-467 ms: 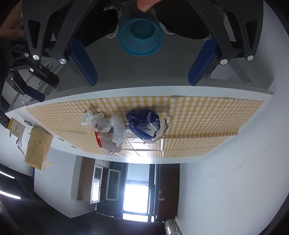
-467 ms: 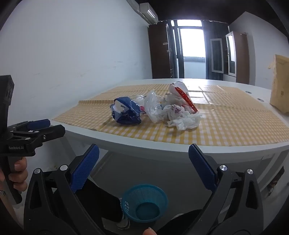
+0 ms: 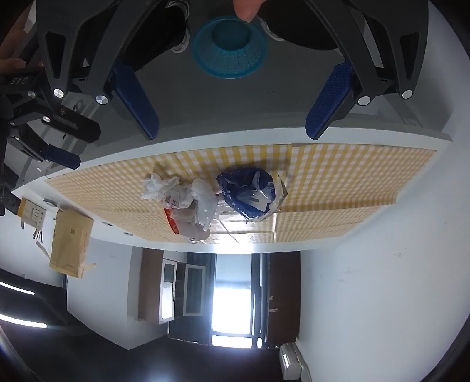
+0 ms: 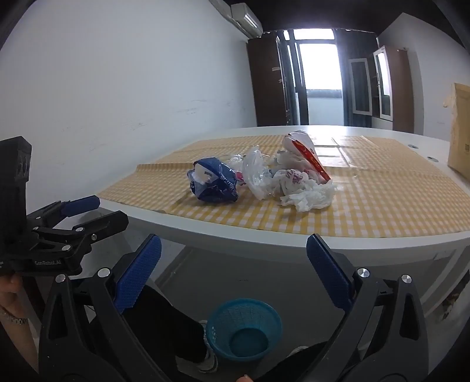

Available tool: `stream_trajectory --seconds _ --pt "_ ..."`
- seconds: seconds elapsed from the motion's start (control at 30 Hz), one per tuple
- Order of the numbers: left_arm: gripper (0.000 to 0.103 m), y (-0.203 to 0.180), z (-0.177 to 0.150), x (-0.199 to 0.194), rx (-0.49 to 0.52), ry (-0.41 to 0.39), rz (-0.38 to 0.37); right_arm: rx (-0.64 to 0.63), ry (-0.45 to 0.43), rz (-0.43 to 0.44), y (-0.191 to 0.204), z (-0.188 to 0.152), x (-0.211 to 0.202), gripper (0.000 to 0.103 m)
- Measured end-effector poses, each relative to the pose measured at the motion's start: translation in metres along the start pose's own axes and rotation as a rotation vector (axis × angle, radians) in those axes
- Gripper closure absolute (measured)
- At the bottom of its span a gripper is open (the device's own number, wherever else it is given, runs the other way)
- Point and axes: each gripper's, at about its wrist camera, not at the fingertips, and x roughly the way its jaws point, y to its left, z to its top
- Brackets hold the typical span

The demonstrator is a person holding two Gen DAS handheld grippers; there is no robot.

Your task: Collect trash

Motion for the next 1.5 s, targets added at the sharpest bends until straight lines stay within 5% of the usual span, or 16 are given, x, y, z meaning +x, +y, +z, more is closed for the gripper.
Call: stream_trajectory --seconds 0.17,0.87,1.5 --pt "0.006 0.000 -0.005 0.013 0.024 0.069 0.002 0.003 -0.001 -0.024 -0.004 -0.002 0.001 0.008" --pt "0.006 -0.002 -0.006 0.013 0.022 0.090 -0.006 0.037 0.013 -0.021 -0.013 -0.004 0.005 0.008" --pt "0.006 0.002 -0.005 0.008 0.002 0.024 -0.033 0.034 0.010 -0.022 -0.011 -0.004 0.003 0.008"
